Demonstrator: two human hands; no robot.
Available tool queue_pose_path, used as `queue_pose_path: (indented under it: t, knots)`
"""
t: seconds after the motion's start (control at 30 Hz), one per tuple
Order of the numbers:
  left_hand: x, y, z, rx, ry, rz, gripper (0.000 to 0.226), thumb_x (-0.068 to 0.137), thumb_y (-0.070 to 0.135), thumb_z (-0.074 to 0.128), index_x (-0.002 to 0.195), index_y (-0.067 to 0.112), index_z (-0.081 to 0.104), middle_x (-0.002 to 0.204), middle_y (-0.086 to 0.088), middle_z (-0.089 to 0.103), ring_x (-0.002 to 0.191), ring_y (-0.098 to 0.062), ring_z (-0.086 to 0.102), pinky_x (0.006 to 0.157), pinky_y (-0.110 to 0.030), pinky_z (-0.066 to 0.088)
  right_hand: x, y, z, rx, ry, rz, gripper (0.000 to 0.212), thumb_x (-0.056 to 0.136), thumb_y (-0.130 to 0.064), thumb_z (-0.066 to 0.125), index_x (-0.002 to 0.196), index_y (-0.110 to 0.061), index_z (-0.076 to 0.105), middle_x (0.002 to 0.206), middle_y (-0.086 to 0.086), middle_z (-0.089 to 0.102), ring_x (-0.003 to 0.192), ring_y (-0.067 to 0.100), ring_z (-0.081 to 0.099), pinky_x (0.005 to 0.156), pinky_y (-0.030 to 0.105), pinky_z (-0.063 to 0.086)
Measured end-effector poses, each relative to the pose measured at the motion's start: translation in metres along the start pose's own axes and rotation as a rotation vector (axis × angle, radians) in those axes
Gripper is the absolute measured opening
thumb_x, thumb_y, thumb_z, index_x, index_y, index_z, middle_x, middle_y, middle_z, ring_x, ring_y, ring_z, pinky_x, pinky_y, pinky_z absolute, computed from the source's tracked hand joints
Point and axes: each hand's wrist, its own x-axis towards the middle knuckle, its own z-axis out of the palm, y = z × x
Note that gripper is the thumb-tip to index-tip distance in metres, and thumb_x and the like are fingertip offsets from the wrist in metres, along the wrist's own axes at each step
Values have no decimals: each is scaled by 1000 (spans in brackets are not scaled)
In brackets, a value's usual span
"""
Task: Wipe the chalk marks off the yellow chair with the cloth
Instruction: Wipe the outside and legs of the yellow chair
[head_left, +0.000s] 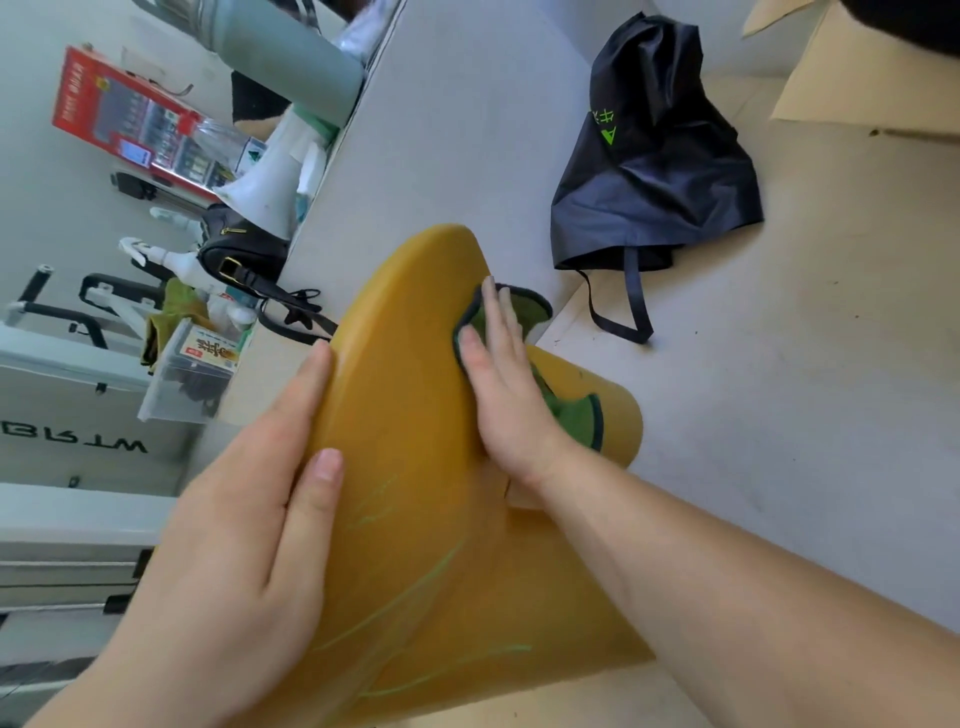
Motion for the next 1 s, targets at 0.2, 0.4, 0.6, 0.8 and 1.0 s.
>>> queue_pose_path:
  t: [0.2, 0.4, 0.6, 0.8, 1.0]
  knots:
    - [17, -4, 2, -1, 20, 36, 53, 92, 51, 35, 145, 55, 30, 131, 45, 42, 109, 10, 51, 84, -28, 47, -102, -24, 52, -160, 23, -286, 74, 89, -69, 30, 149, -65, -14, 166, -27, -22, 153, 9, -29, 122, 50, -14]
    - [57, 8, 8, 0, 51, -47, 50, 100, 38, 47, 148, 35, 38, 124, 22, 52, 105, 12, 43, 89, -25, 39, -50, -3, 29, -35, 129, -109, 63, 93, -69, 27, 150, -62, 3, 169, -24, -8, 156, 6, -12, 127, 40, -4]
    - [121, 25, 12, 69, 24, -119, 48, 102, 36, 44, 148, 27, 39, 143, -3, 53, 131, -23, 45, 98, -30, 34, -56, -12, 35, 109, 121, 167, 48, 104, -64, 18, 141, -69, -11, 163, -28, -24, 153, 5, -21, 126, 41, -10]
    - [163, 33, 17, -9, -2, -167, 41, 105, 34, 36, 138, 15, 51, 142, -8, 51, 131, -24, 42, 95, -28, 33, -73, -31, 46, -33, -6, -88, 58, 96, -63, 25, 125, -80, -24, 148, -41, -41, 143, 0, -36, 117, 38, -19]
    - [107, 20, 6, -221, -93, -196, 50, 103, 47, 31, 152, 44, 22, 152, 30, 26, 137, 10, 24, 108, -22, 21, -1, -10, -3, -29, -47, 32, 59, 108, -55, 28, 156, -55, -6, 169, -19, -17, 157, 16, -16, 127, 51, -4]
